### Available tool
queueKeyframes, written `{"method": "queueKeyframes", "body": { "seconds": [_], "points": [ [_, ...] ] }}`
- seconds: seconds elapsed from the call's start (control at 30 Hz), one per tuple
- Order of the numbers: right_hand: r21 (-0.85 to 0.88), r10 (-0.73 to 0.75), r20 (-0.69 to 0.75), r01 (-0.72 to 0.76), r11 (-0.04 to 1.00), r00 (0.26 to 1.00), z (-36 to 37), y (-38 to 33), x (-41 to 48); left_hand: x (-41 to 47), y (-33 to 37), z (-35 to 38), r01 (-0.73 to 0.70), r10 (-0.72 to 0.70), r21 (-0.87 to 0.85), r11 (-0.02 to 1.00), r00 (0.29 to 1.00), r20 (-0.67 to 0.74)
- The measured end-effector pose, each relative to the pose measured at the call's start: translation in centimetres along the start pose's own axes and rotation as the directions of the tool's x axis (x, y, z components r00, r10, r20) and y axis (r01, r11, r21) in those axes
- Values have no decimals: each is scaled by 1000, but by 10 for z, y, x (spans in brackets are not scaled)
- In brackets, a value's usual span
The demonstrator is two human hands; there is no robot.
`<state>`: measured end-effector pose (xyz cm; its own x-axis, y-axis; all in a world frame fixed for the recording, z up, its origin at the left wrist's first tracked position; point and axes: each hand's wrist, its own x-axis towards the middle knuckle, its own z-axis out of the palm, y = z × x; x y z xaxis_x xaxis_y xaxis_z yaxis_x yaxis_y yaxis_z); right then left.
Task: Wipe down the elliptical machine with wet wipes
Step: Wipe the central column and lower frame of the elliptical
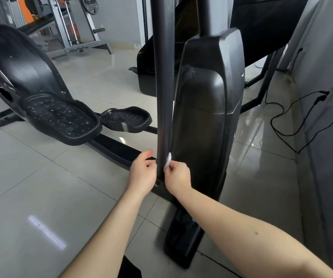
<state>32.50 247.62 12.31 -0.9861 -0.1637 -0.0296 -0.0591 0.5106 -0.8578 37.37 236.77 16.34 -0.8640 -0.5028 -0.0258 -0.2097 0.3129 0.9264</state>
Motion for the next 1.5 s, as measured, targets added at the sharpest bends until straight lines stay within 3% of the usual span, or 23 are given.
{"method": "queueKeyframes", "body": {
  "seconds": [0.13, 0.23, 0.3, 0.4, 0.53, 0.63, 0.73, 0.8, 0.87, 1.03, 1.17, 1.23, 1.4, 1.5],
  "points": [
    [188, -49, -44, 56, 980, 998, -38, -34, -2, -9, 25, 5, -102, 94, -32, 994, 977, -190],
    [324, -91, -90, 115, 939, 992, -77, -54, -4, -27, 62, 11, -339, 296, -79, 937, 895, -334],
    [437, -97, -119, 140, 888, 988, -107, -64, -6, -38, 88, 15, -506, 460, -89, 858, 835, -302],
    [568, -99, -163, 175, 804, 982, -151, -75, -11, -42, 123, 26, -601, 577, -105, 793, 795, -187],
    [493, -216, -301, 346, 798, 929, -199, -81, -14, -36, 159, 46, -625, 619, -99, 775, 781, -87],
    [304, -299, -489, 481, 822, 820, -232, -88, 4, -25, 183, 58, -650, 645, -30, 759, 757, -102],
    [74, -312, -589, 434, 898, 746, -248, -101, 32, -11, 206, 68, -716, 719, 100, 691, 667, -196],
    [47, -332, -505, 410, 911, 796, -238, -105, 41, -1, 217, 73, -703, 729, 194, 684, 648, -219],
    [116, -415, -342, 476, 872, 843, -217, -103, 34, 9, 225, 76, -675, 722, 257, 692, 654, -226],
    [177, -509, -157, 531, 829, 846, -206, -89, 31, 36, 231, 75, -703, 780, 339, 626, 563, -273],
    [37, -634, -135, 644, 764, 761, -224, -102, 59, 57, 235, 69, -763, 845, 380, 523, 408, -344],
    [-19, -644, -133, 648, 762, 753, -236, -113, 81, 64, 236, 68, -786, 867, 386, 483, 366, -340],
    [6, -493, -127, 497, 868, 861, -255, -136, 120, 74, 237, 62, -805, 892, 413, 427, 299, -339],
    [9, -651, -185, 663, 748, 736, -241, -127, 86, 76, 237, 67, -806, 885, 407, 431, 289, -364]
  ]
}}
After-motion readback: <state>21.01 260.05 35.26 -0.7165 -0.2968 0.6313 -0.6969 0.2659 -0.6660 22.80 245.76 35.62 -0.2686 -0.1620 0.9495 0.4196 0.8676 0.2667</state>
